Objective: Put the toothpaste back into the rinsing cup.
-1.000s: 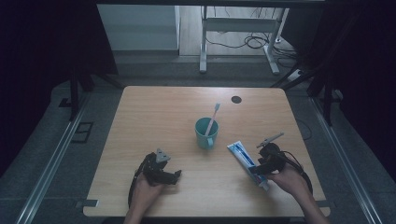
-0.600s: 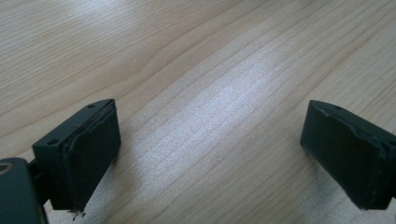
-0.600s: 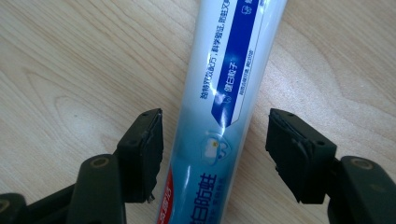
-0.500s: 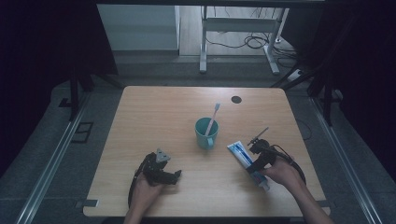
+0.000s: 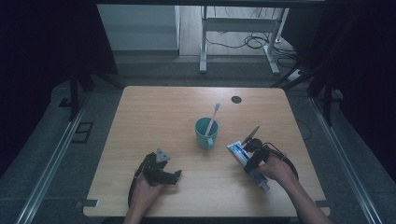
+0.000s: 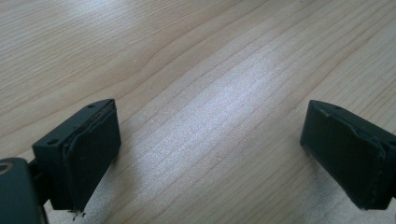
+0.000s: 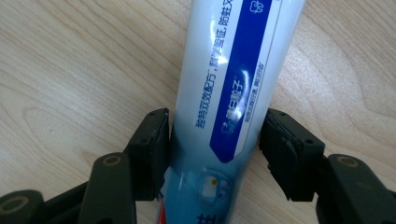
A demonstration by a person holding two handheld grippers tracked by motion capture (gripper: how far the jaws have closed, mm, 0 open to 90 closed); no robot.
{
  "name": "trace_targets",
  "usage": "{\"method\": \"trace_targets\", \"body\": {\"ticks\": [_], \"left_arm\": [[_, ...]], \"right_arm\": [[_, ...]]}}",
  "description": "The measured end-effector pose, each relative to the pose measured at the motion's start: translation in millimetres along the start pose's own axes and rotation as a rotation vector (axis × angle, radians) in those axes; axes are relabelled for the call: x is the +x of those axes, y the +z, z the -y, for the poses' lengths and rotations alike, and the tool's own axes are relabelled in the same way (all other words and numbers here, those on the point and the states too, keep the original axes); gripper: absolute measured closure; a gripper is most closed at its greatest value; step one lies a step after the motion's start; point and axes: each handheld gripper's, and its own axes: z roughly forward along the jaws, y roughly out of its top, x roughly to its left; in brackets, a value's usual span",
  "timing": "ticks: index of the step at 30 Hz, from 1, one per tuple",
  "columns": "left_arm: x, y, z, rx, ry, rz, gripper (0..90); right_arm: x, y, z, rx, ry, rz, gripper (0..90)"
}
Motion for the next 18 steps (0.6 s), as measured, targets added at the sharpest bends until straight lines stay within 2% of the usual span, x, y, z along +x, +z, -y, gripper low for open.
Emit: {"method": "trace_targets", "body": {"ticks": [6,9,14,18], "left_arm": [[0.0,0.0,0.0,0.000,0.000,0.000,5.1],[0.0,0.0,0.0,0.000,0.000,0.000,5.0],[0.0,0.0,0.0,0.000,0.000,0.000,5.1],[0.0,0.0,0.0,0.000,0.000,0.000,5.0]], "right_arm": [[1.8,3.3,-6.9,0.036,-0.002,0.019,45.5],[0.8,2.7,-8.2,0.050,0.015,0.015,50.8],[-2.3,-2.5,-5.5,0.038,0.006,-0.011,64.1],[-1.6,-4.8,-2.0,0.015,-0.023,-0.014,67.9]]}}
